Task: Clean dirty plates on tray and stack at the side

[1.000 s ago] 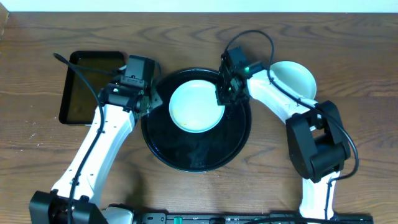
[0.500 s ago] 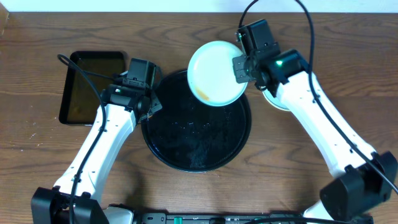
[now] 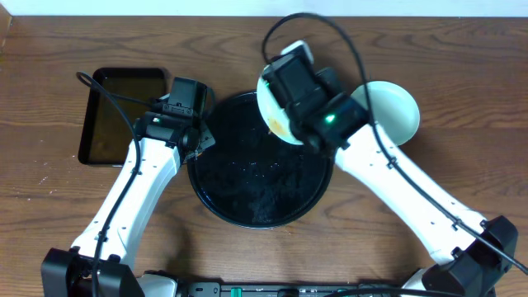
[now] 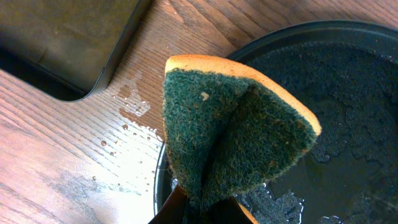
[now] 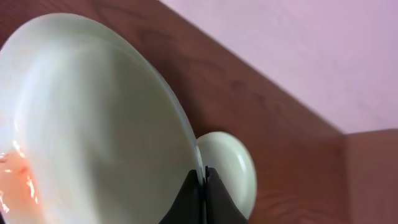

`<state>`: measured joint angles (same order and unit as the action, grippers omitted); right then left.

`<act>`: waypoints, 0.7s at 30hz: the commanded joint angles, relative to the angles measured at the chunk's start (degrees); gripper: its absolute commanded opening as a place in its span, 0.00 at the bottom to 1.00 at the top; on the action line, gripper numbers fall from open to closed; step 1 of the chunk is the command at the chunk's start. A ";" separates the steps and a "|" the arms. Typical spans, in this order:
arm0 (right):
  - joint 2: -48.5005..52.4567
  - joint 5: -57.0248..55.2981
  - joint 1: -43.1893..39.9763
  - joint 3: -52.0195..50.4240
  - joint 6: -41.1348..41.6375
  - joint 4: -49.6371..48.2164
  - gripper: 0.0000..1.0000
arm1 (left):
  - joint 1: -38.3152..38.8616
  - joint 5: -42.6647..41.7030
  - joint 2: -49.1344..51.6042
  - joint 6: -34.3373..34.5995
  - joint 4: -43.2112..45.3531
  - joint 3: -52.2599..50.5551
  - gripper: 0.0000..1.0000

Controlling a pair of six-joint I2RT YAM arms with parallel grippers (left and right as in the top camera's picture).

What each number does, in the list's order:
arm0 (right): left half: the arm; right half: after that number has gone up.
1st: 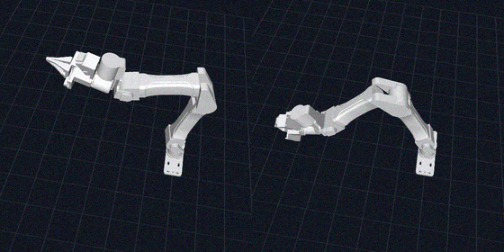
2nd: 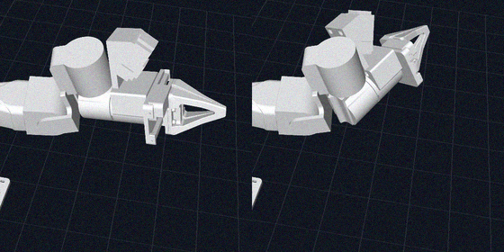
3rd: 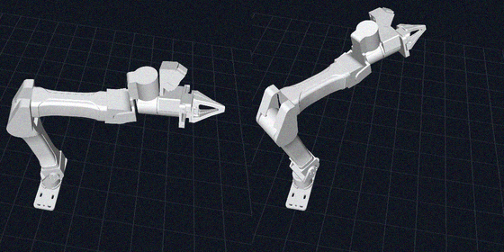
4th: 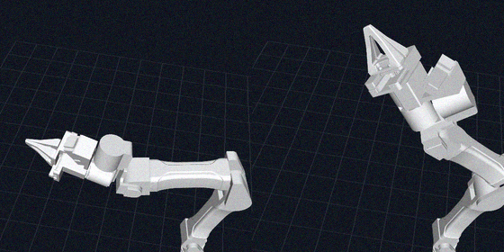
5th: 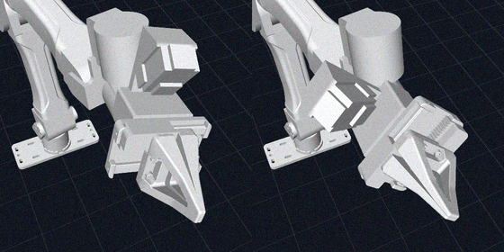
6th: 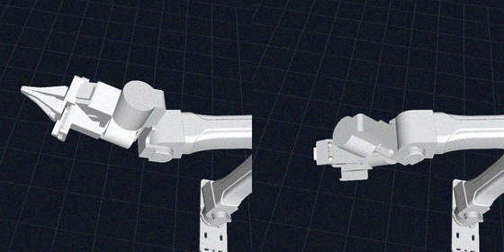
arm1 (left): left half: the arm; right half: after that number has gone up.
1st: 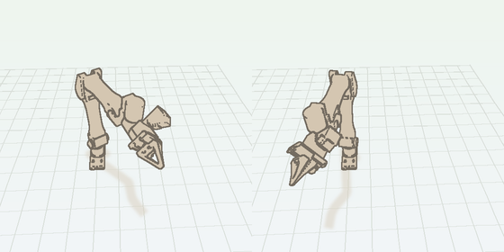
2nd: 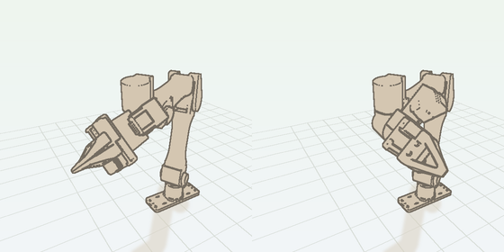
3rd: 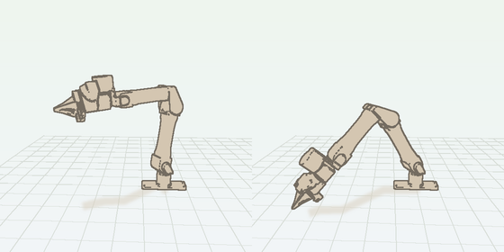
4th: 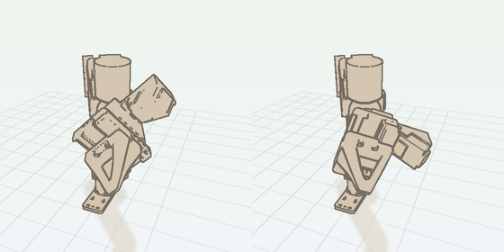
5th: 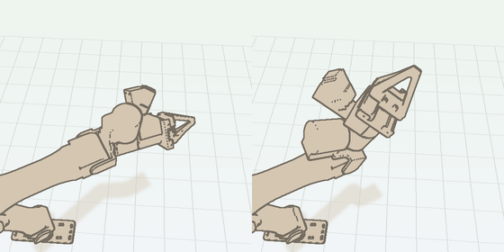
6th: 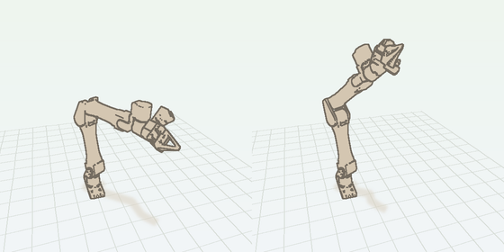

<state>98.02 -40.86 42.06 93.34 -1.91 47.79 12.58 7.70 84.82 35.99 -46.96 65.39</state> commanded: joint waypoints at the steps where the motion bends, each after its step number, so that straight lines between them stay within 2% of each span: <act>1: -0.68 -7.32 1.55 1.09 -3.43 -0.70 0.01 | 0.07 0.92 0.31 -0.39 -0.39 -0.46 0.08; 4: -0.68 -9.75 2.14 1.09 -7.02 -0.85 0.01 | 0.07 0.92 0.33 -0.39 -0.59 -0.46 0.08; 10: -0.66 -9.92 3.41 1.09 -19.85 -0.22 0.01 | 0.07 0.92 0.33 -0.39 -0.57 -0.46 0.08; 21: -0.61 -9.66 3.82 1.05 -25.22 -0.28 0.01 | 0.07 0.92 0.33 -0.39 -0.57 -0.46 0.08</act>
<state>98.02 -48.71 45.30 93.34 -24.32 47.55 12.58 7.68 84.82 35.99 -47.37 65.39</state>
